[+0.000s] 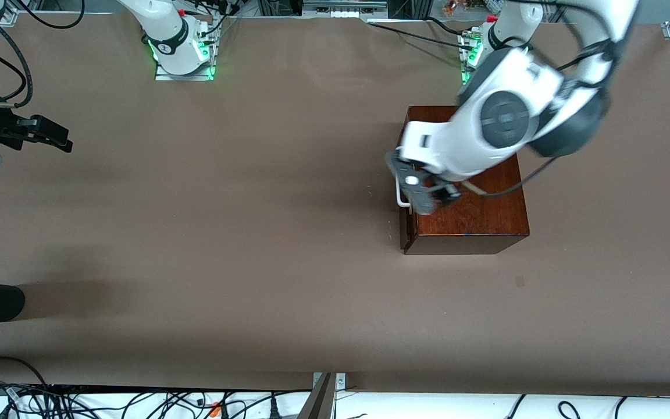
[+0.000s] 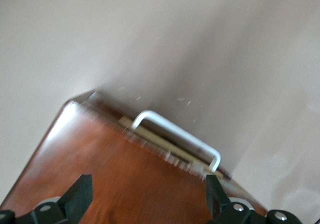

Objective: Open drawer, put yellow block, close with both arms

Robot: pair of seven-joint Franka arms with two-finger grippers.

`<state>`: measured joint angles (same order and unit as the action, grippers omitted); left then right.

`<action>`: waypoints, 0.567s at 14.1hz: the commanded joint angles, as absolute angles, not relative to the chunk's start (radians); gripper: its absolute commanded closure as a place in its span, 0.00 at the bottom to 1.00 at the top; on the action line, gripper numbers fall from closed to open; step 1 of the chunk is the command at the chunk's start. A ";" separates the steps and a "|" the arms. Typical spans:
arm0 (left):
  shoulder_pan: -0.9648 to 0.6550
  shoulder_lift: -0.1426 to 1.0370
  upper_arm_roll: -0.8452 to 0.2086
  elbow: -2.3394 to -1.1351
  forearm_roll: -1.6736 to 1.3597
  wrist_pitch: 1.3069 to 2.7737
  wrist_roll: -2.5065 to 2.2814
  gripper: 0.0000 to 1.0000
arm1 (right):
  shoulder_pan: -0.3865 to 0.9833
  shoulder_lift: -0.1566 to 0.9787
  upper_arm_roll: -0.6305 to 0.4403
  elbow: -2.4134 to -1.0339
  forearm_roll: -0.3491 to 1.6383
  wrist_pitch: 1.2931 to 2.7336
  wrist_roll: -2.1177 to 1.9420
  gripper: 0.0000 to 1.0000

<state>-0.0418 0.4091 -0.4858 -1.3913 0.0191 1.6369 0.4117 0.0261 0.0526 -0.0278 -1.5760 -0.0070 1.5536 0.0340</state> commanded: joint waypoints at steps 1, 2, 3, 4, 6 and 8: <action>0.020 0.338 -0.483 -1.405 0.006 1.580 0.365 0.00 | 0.015 0.038 -0.020 -1.589 -0.003 1.559 0.018 0.00; 0.032 0.322 -0.479 -1.404 0.008 1.550 0.364 0.00 | 0.015 0.038 -0.020 -1.589 -0.003 1.559 0.018 0.00; 0.029 0.278 -0.441 -1.410 0.008 1.543 0.362 0.00 | 0.015 0.038 -0.020 -1.589 -0.003 1.560 0.018 0.00; 0.009 0.246 -0.384 -1.419 0.008 1.543 0.359 0.00 | 0.015 0.038 -0.020 -1.589 -0.003 1.560 0.018 0.00; -0.032 0.175 -0.271 -1.465 0.006 1.543 0.341 0.00 | 0.015 0.038 -0.020 -1.589 -0.003 1.559 0.018 0.00; -0.083 0.115 -0.149 -1.524 -0.003 1.545 0.278 0.00 | 0.015 0.038 -0.018 -1.589 -0.005 1.559 0.018 0.00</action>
<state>-0.0273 0.2086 -0.2564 -1.4232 0.0190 1.5351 0.3336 0.0261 0.0529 -0.0276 -1.5766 -0.0070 1.5538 0.0334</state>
